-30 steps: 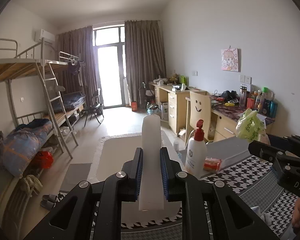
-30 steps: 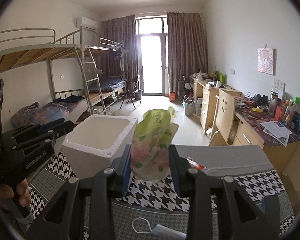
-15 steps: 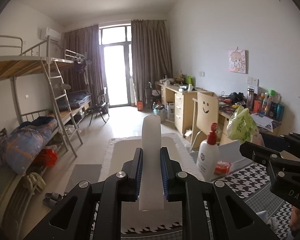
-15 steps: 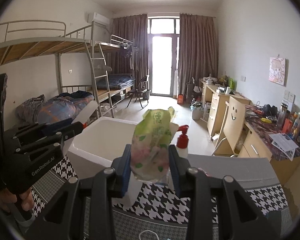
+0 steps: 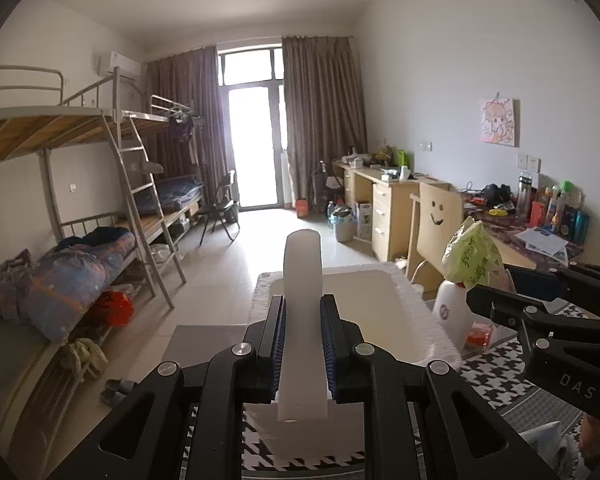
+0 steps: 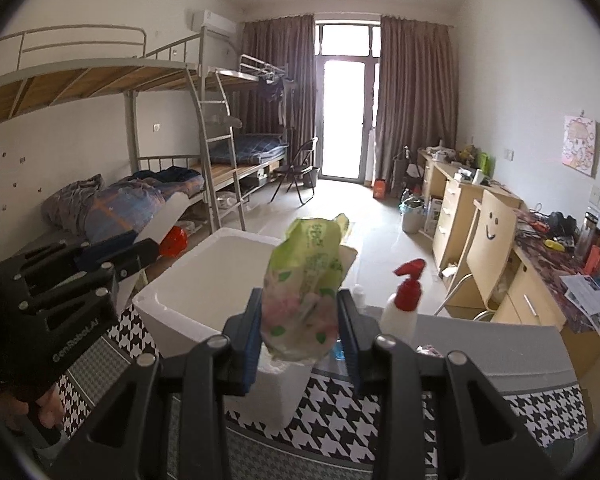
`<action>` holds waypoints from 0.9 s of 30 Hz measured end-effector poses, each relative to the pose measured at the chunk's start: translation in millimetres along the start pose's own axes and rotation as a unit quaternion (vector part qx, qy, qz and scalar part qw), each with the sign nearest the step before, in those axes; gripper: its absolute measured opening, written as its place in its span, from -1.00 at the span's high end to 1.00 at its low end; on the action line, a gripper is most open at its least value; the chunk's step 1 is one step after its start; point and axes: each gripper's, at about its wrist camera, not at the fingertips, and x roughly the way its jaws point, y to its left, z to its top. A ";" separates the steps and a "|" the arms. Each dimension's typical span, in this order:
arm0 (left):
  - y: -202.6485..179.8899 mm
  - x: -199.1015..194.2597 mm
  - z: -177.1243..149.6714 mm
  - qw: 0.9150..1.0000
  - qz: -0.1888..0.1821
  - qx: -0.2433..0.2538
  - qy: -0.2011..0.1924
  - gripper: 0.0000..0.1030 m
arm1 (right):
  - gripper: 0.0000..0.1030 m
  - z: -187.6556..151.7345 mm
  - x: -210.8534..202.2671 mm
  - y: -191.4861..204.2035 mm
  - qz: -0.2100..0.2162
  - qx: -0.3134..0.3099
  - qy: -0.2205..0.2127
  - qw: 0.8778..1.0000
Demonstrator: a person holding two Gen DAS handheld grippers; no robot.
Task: Organize soft objects
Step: 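Carry the cylinder and bag over the white foam box with both tools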
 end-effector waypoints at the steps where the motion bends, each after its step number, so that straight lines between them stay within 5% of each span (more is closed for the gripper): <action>1: 1.1 1.0 0.3 1.000 0.002 -0.001 0.002 0.64 | 0.23 0.5 2.4 1.6 0.000 -0.001 0.002 1.000; 27: 32.1 -2.9 -9.5 0.999 0.036 -0.022 0.014 0.63 | 0.23 15.8 55.3 20.8 0.046 -0.019 0.055 0.997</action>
